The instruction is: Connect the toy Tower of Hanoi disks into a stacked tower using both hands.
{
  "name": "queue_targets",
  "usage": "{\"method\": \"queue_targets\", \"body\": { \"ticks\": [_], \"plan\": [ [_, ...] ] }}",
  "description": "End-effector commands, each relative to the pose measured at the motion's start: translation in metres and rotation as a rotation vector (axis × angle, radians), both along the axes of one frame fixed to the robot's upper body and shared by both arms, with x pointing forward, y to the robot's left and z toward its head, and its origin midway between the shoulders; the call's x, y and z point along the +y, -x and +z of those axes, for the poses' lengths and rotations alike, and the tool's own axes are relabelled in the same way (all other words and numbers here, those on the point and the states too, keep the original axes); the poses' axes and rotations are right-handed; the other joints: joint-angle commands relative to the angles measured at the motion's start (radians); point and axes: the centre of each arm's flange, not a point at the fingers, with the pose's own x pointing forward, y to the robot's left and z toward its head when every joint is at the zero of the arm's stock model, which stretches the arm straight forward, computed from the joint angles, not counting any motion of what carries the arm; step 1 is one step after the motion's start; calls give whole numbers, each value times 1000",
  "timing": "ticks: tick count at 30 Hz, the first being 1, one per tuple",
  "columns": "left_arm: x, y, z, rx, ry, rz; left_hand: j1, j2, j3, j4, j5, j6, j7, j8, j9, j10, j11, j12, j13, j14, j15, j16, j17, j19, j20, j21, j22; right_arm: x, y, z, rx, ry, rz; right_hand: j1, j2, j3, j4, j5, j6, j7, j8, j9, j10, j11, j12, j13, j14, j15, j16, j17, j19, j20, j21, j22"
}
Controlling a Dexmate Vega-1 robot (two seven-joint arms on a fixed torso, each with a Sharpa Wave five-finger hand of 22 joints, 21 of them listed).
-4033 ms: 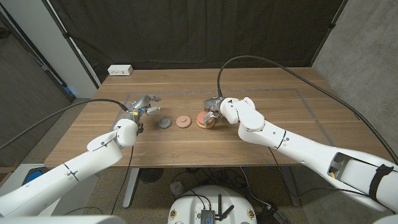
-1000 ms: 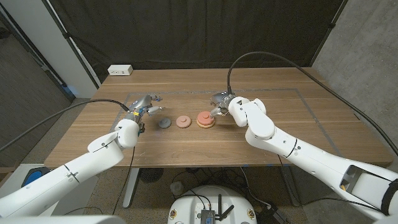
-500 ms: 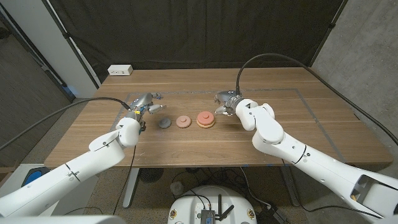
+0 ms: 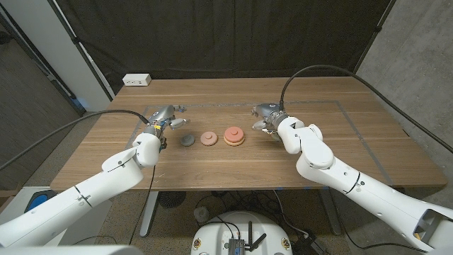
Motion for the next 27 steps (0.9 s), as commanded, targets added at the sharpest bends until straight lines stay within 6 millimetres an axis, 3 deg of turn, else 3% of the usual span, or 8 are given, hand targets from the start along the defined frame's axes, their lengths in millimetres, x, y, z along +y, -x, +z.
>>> {"method": "queue_targets", "body": {
  "ticks": [1, 27],
  "plan": [
    [-3, 0, 4, -1, -3, -3, -1, -3, 7, -1, 9, 2, 4, 3, 4, 2, 6, 3, 4, 4, -80, 11, -1, -7, -134, 11, -1, -23, 2, -4, -46, -51, -27, 9, 4, 9, 5, 5, 13, -4, 9, 4, 12, -6, 3, 3, 5, -5, 9, 3, 5, -41, 4, -1],
    [-1, 3, 8, -7, 0, 4, 0, -9, 11, 0, 10, 2, 12, 4, 4, 4, 15, 3, 8, 2, -80, 12, -7, -9, -134, 24, -11, -54, 3, -14, -125, -108, -73, 15, -2, 12, 7, 9, 12, -15, 9, 16, 16, -12, 0, 15, 10, -4, 13, 5, 9, -41, 9, 2]
  ]
}}
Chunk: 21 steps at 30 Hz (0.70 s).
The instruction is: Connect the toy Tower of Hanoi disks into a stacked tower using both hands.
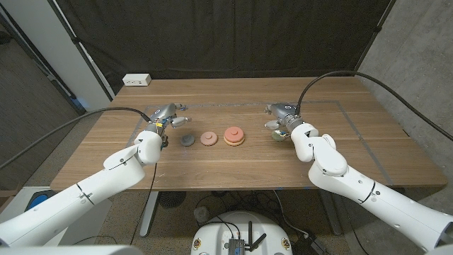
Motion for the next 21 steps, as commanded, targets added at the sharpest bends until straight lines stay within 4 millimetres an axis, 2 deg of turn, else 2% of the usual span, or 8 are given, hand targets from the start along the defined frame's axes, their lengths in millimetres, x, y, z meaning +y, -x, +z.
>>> {"method": "queue_targets", "body": {
  "ticks": [1, 12, 21],
  "plan": [
    [4, 4, 1, -8, 5, 8, 0, -9, 9, -3, 10, 6, 8, 4, 4, 6, 5, 3, 3, 5, -80, 7, 2, -3, -140, 9, -1, -14, 1, -5, -32, -9, -33, 15, -2, 8, 3, 5, 7, -11, 3, 2, 5, -2, 0, 5, 11, -4, 6, 3, 8, -41, 5, 3],
    [1, 4, 2, 3, -6, 3, 0, -12, 10, -3, 10, 6, 9, 4, 4, 8, 6, 3, 3, 3, -80, 7, 0, -4, -140, 13, -2, -27, 4, -12, -12, -7, -82, 17, -6, 12, 4, 7, 6, -13, -1, 3, -20, 0, -12, 10, -6, -4, -5, -5, -3, -41, -3, -4],
    [-4, 11, 5, 19, -45, 10, 0, -14, 11, -3, 11, 9, 9, 6, 4, 16, 4, 6, 4, 4, -80, 9, -1, -7, -140, 15, -4, -29, 8, -18, -6, -29, -88, 12, -6, 12, 8, 7, -3, -6, -9, 1, -23, 3, -17, 10, -17, -4, -18, -13, -9, -40, -4, -4]
  ]
}}
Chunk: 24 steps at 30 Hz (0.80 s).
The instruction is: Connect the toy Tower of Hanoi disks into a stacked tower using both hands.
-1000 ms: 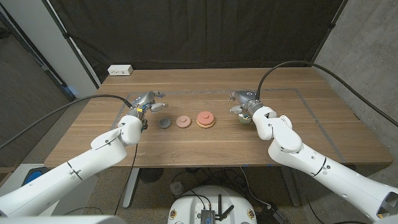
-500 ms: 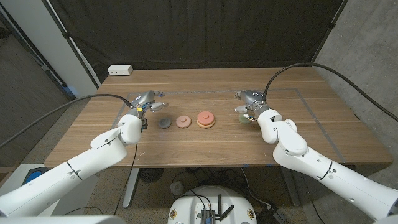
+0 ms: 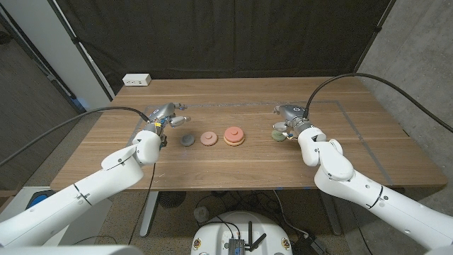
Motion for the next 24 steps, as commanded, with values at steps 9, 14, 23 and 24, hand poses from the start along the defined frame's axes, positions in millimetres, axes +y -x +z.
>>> {"method": "queue_targets", "body": {
  "ticks": [9, 14, 23, 24],
  "plan": [
    [-10, 18, 16, 102, -130, 35, 58, -35, 17, -21, 9, 9, 11, 5, 2, 12, -4, 5, 8, 0, -80, 14, -4, 1, -143, 17, 0, -8, 10, -14, 9, -43, -24, -4, 6, 7, 8, 4, -13, -2, -11, -1, 4, 9, -4, 1, -6, -12, -11, -5, -11, -40, 1, 4],
    [-11, 20, 22, 117, -165, 42, 95, -49, 20, -20, 9, 0, 13, 2, 1, 4, -2, 4, 12, 12, -80, 28, -3, 5, -143, 29, 7, -7, 11, -15, 7, -51, -23, -6, 7, 6, 9, 4, -18, 0, -14, -2, 7, 9, -3, 2, -1, -12, -8, -1, -12, -40, 1, 5],
    [-16, 17, 32, 176, -280, 15, 115, -60, 16, -12, 8, -5, 13, 3, 3, -5, -3, 3, 18, 14, -80, 32, -10, 3, -141, 33, 6, -7, 12, -16, 11, -59, -33, -9, 6, 6, 9, 5, -20, 1, -17, -3, 8, 8, -4, 3, 0, -11, -8, 3, -13, -40, 2, 5],
    [-16, 16, 33, 186, -287, 3, 115, -61, 15, -10, 8, -8, 16, 1, 3, -7, -3, 2, 18, 14, -80, 32, -10, 3, -140, 33, 5, -7, 11, -16, 11, -57, -35, -9, 6, 7, 9, 5, -20, 1, -18, -3, 10, 8, -3, 4, -1, -11, -8, 3, -13, -40, 2, 5]
  ]
}}
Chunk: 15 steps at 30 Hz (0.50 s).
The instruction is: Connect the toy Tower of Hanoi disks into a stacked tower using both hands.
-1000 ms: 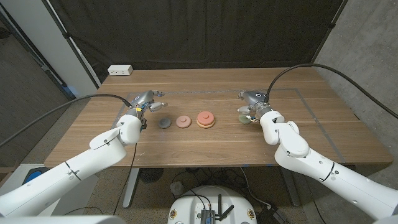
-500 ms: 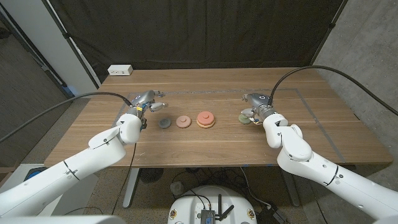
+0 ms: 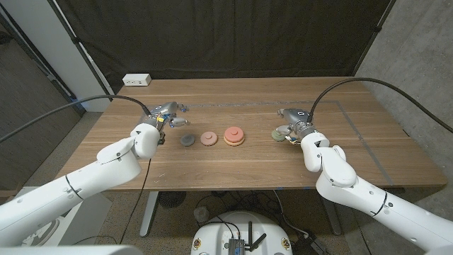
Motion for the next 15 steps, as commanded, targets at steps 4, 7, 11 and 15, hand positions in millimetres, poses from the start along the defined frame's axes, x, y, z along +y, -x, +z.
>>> {"method": "queue_targets", "body": {
  "ticks": [4, 7, 11, 15],
  "plan": [
    [-7, -2, 16, 111, -143, -58, 3, -9, -10, 15, 2, -15, 9, 0, 4, -20, 11, -1, 7, 7, -74, 6, -7, -1, -138, 8, 0, 1, 1, -2, 0, -11, -15, -2, -2, 3, 4, 6, 0, 2, -3, 0, 5, 5, -4, 4, 3, -15, 1, 6, -6, -40, 2, 2],
    [-11, -2, 18, 122, -189, -60, -6, -10, -16, 22, 0, -22, 12, -2, 4, -31, 15, -4, 9, 10, -74, 9, -8, -4, -137, 6, -2, 2, 1, -1, -2, -12, -16, -3, -2, 3, 4, 6, 1, 2, -3, -1, 8, 4, -4, 5, 2, -15, 0, 6, -7, -40, 2, 2],
    [-13, -4, 21, 134, -249, -61, -17, -17, -25, 25, -3, -27, 9, -2, 3, -41, 16, -6, 10, 5, -74, 6, -15, -8, -136, 4, -4, 3, 1, -1, 2, -14, -18, -4, -1, 3, 5, 6, 2, 2, -3, -1, 8, 3, -4, 5, 1, -15, -1, 5, -7, -40, 2, 2],
    [-14, -5, 23, 134, -292, -80, -26, -20, -31, 29, -5, -30, 7, -2, 3, -43, 13, -5, 11, 4, -74, 7, -17, -9, -136, 3, -6, 4, -1, -2, 10, -12, -19, -6, -1, 3, 5, 7, 2, 2, -4, -2, 9, 4, -4, 6, 1, -15, -1, 6, -7, -40, 2, 3]
  ]
}}
